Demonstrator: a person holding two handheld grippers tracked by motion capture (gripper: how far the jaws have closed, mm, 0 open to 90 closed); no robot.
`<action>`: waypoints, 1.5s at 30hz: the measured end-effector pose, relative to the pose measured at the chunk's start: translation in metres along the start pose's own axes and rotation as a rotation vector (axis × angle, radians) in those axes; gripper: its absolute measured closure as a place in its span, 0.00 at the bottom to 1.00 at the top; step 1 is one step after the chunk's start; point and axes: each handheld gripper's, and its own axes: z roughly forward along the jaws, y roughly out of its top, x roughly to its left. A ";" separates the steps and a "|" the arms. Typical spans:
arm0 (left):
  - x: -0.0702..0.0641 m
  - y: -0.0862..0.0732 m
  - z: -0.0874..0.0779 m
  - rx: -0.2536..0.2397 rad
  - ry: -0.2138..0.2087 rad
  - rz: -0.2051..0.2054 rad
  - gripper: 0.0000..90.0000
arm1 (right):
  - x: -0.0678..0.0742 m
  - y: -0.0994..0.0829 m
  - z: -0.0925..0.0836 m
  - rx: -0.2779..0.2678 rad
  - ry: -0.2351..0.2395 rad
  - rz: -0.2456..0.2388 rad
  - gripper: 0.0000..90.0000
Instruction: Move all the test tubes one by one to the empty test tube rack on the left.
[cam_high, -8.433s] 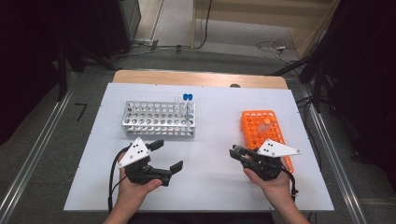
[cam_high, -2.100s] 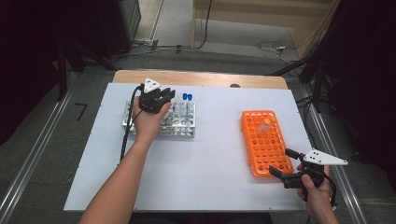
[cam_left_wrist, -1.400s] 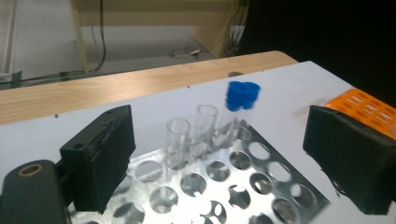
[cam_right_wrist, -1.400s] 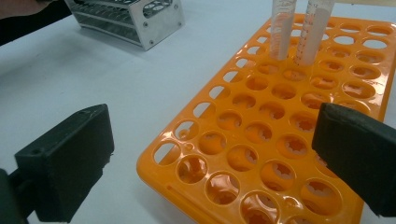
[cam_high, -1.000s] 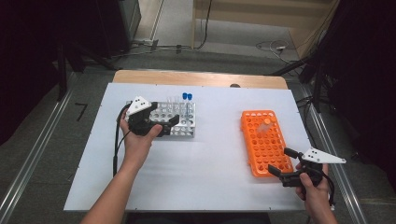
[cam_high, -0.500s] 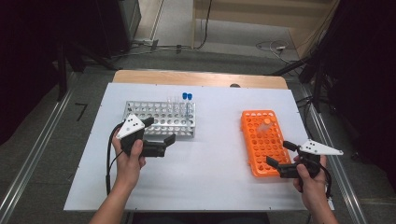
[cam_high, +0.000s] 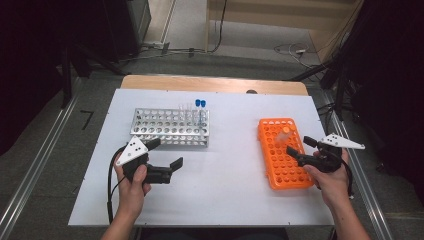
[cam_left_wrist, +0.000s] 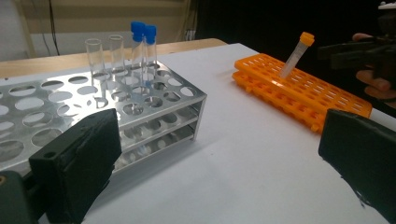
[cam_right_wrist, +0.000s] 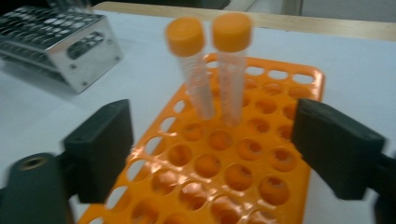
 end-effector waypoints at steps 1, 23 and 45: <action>0.000 -0.001 -0.001 0.000 -0.001 -0.006 0.00 | -0.003 0.001 0.002 0.001 -0.002 0.004 0.27; -0.004 -0.006 0.006 0.016 -0.032 -0.006 0.00 | -0.011 0.017 0.049 0.218 -0.034 -0.013 0.75; -0.006 -0.005 0.007 0.010 -0.044 -0.006 0.00 | -0.006 0.016 0.030 0.081 -0.053 -0.023 0.81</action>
